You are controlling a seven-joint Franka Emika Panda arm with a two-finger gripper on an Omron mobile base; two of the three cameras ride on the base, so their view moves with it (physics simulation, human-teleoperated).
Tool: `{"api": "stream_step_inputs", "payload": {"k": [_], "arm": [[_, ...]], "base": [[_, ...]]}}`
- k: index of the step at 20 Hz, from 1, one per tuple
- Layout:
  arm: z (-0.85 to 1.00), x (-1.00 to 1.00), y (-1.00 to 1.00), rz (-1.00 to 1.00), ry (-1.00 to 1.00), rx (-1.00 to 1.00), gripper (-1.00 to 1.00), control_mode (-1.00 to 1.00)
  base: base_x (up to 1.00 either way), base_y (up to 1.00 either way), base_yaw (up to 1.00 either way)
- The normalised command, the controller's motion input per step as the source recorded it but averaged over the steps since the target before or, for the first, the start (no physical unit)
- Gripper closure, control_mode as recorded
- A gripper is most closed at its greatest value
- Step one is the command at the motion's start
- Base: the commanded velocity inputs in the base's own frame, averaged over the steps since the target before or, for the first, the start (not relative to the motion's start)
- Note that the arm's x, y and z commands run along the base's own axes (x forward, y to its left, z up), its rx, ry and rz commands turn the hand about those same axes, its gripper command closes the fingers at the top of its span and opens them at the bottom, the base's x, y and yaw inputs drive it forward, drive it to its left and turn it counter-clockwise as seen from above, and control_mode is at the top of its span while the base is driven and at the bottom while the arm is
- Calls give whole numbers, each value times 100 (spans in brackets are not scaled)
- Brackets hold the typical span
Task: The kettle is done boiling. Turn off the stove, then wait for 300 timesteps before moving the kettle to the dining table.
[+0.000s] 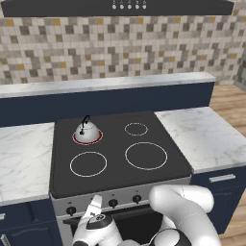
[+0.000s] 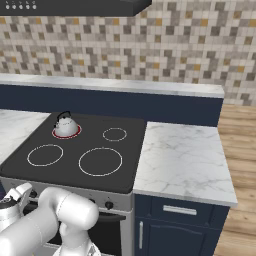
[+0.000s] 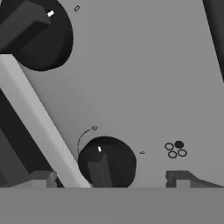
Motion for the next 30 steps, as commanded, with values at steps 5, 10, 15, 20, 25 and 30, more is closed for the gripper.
{"api": "stream_step_inputs", "payload": {"k": [5, 10, 15, 20, 25, 30], "arm": [[-15, 14, 8, 0, 0, 0, -100, -100], [-13, 14, 1, 0, -1, 0, -100, -100], [-14, 14, 0, 0, -7, 0, -100, -100], [-4, 5, -4, 0, -15, 5, -100, -100], [0, 3, -10, 0, -13, 6, -100, -100], [0, 12, -1, 0, -8, 5, 100, -100]], "base": [[0, 0, 0], [0, 0, 0], [0, 0, 0], [0, 0, 0], [0, 0, 0], [0, 0, 0]]}}
